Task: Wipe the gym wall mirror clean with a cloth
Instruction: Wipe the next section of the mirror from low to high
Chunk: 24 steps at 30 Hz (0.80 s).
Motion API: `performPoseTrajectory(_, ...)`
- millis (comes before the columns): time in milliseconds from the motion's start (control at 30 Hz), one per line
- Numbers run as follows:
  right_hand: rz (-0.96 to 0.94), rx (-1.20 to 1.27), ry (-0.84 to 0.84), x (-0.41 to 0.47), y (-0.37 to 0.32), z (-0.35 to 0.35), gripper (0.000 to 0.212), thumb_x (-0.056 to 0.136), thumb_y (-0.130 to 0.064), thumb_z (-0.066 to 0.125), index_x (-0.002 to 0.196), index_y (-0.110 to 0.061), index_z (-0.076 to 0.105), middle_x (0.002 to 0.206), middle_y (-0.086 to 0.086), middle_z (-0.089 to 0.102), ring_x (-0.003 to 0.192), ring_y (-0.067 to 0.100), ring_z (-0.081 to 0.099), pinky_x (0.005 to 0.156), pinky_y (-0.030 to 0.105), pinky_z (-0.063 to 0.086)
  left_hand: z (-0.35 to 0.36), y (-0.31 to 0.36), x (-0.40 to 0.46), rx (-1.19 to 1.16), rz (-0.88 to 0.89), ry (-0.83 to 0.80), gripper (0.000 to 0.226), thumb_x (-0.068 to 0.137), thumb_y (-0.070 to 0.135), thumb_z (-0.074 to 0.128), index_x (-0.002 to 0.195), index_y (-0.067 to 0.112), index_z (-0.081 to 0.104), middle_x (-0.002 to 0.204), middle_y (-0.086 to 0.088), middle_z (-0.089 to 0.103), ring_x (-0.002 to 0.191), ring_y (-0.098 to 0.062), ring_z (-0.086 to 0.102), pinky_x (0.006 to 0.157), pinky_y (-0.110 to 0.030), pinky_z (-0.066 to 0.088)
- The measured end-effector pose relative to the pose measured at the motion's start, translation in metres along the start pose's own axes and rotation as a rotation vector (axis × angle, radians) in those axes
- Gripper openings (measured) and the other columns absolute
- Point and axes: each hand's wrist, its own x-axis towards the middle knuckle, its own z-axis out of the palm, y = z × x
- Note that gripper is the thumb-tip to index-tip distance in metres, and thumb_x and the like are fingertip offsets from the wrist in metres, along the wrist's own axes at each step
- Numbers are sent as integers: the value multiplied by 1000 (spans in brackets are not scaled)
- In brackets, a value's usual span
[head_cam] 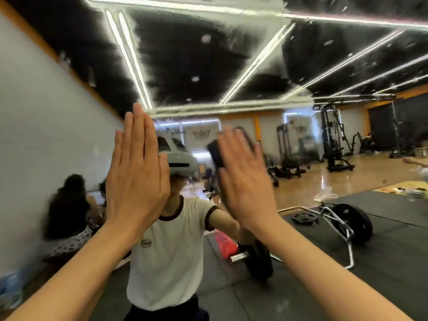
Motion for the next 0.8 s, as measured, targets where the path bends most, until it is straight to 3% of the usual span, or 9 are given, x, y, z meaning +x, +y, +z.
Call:
performPoseTrajectory(133,486,-30,145,-32,67,-17,57,107,-27,23,160,-9,13,168,6,11,156,19,5,126,46,0,1,1,-1,-1,1,9,64,105,24,26,160,0,4,169,-14,-4,157,-23,-6,126,-31,-9)
performPoseTrajectory(233,743,-31,258,-18,26,-6,58,105,-23,25,159,-5,16,167,9,13,155,25,9,125,49,1,2,0,-1,6,6,0,64,104,23,26,160,0,3,169,-15,-4,157,-24,-5,126,-32,-9)
performPoseTrajectory(300,612,-17,209,-9,-24,8,59,101,-16,36,157,-5,22,166,10,18,153,29,15,124,44,1,2,0,-1,3,2,-6,65,104,23,26,160,0,3,169,-15,-5,157,-24,-6,125,-31,-10)
performPoseTrajectory(367,230,1,89,-14,-61,18,63,100,-10,48,157,-7,22,166,9,18,154,26,12,126,42,0,1,1,-1,-16,15,-1,65,104,23,26,160,0,3,169,-15,-5,156,-22,-7,125,-29,-11)
performPoseTrajectory(467,-67,-11,-24,-23,-27,8,59,102,-20,41,156,-10,22,165,5,18,155,18,8,126,37,0,-2,-7,-4,-76,44,-42,65,105,27,23,161,3,0,169,-10,-10,156,-18,-11,124,-28,-13)
performPoseTrajectory(600,254,-23,-9,-55,57,-24,62,101,-23,31,159,-16,11,166,-1,9,155,12,1,126,35,-4,-6,-57,-40,-62,68,-116,67,104,35,20,162,8,2,170,-9,-8,157,-27,-5,125,-57,7)
performPoseTrajectory(700,545,-32,128,-72,74,-27,58,105,-22,26,159,-6,12,167,5,8,155,20,4,125,52,3,-20,-90,-75,-43,30,-130,67,103,34,22,162,12,1,170,-4,-7,157,-24,-5,127,-47,-2)
performPoseTrajectory(767,694,-2,230,-61,41,-14,57,106,-19,28,158,-2,15,167,11,11,154,26,7,124,54,2,-22,-96,-82,-42,26,-133,67,104,37,20,162,12,-1,170,-7,-7,157,-28,-3,125,-56,3)
performPoseTrajectory(800,667,16,231,-58,18,-7,56,106,-20,28,158,-1,16,166,12,12,154,26,8,125,50,0,-21,-95,-84,-41,19,-147,68,104,37,21,162,12,-2,170,-7,-7,157,-29,-3,125,-59,6)
